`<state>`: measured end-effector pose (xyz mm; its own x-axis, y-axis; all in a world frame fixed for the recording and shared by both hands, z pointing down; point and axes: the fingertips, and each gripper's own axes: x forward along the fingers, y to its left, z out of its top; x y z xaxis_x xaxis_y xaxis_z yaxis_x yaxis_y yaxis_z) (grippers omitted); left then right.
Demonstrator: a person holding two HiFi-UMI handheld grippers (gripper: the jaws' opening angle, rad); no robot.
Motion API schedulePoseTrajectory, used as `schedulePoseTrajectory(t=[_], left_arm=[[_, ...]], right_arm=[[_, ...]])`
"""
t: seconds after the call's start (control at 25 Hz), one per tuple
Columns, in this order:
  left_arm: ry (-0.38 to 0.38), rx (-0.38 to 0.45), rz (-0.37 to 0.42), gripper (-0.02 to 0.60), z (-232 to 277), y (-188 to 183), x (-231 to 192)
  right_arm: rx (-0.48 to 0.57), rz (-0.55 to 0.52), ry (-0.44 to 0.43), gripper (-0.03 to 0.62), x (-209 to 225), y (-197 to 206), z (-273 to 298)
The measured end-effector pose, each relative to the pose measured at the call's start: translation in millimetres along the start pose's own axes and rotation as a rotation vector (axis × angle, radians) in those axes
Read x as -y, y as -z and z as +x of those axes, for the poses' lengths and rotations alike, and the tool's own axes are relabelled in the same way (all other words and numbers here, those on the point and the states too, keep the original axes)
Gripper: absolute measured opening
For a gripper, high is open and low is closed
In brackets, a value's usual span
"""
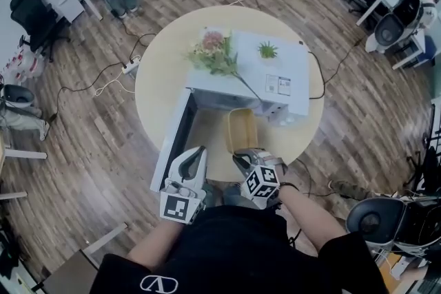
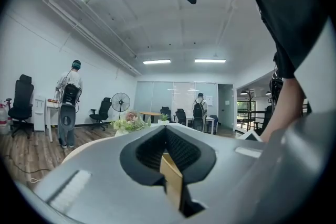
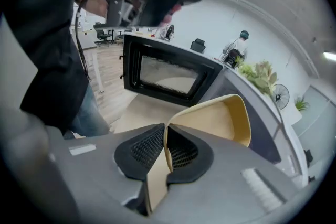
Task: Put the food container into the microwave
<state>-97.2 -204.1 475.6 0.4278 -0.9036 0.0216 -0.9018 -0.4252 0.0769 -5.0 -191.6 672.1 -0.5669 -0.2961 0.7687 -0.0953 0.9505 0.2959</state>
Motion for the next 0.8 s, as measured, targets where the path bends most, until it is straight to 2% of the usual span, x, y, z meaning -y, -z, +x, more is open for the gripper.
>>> schedulePoseTrajectory(t=[0.12, 0.28, 0.56, 0.8], left_arm=[[-0.011, -0.040, -0.018, 0.000, -6.0, 16.2, -5.8], [-0.042, -0.093, -0.045, 0.000, -11.2, 29.6, -14.9], [-0.055, -0.166, -0.089, 0.000, -30.1, 56.9, -18.0], [-0.062, -0.196, -0.134, 0.000, -37.1, 71.2, -14.5]], right_arm=[[-0.093, 0.016, -0.023, 0.028, 18.6, 23.5, 36.1], [-0.174, 0.041, 0.019, 0.028, 65.3, 41.9, 74.8], [-0.233, 0.081, 0.120, 0.028, 146.3, 44.4, 117.2], [-0.270, 0.102, 0.148, 0.028, 179.3, 44.5, 139.5]])
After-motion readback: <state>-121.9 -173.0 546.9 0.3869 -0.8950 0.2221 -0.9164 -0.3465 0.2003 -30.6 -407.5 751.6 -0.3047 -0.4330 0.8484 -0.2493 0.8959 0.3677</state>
